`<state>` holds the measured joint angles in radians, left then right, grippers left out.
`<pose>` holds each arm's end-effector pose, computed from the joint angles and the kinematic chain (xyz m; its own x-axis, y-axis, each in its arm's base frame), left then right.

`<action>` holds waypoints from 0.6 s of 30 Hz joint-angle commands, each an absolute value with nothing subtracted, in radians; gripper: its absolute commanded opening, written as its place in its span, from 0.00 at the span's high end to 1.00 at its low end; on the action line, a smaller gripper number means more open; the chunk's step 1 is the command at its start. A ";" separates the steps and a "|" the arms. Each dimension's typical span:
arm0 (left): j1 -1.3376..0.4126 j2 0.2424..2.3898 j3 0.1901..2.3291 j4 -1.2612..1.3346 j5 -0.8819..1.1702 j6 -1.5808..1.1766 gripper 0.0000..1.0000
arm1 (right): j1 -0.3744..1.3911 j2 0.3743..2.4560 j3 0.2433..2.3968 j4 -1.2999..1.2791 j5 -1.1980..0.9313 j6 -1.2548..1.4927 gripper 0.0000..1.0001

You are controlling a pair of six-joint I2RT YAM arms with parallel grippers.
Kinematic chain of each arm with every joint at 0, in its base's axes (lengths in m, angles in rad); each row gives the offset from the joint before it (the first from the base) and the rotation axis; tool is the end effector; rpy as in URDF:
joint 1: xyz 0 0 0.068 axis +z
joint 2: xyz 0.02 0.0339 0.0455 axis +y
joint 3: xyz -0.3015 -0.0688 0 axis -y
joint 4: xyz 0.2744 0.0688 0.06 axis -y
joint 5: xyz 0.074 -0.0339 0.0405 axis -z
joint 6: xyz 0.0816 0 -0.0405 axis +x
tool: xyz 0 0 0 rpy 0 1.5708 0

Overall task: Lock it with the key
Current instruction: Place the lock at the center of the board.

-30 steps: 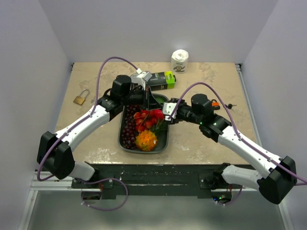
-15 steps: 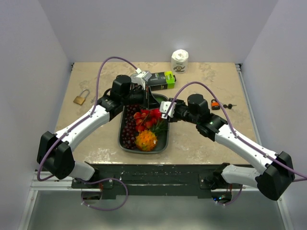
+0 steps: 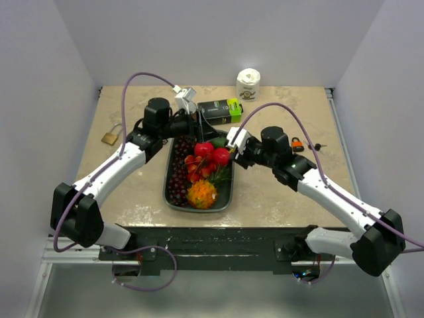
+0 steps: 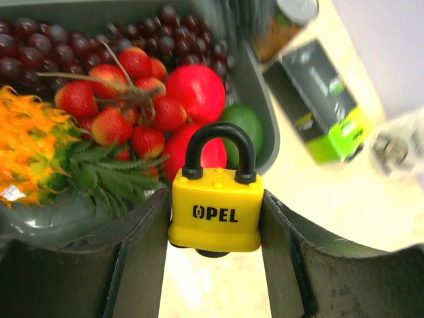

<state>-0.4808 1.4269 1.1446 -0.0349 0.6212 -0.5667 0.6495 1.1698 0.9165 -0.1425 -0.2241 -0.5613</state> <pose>0.3241 -0.2226 0.3493 -0.6984 -0.1281 -0.7041 0.5825 0.4700 -0.6632 0.2476 0.2108 0.3212 0.1409 -0.5447 -0.8267 -0.8009 0.4282 -0.4186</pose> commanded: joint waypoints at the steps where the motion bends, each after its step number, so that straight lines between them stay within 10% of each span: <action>1: -0.425 1.374 1.201 0.068 0.612 -0.559 0.18 | 0.542 1.144 0.992 -0.159 -0.207 -0.379 1.00; 18: -0.238 1.327 1.252 -0.089 0.554 -0.382 0.11 | 0.219 1.564 1.195 -0.315 -0.057 0.044 1.00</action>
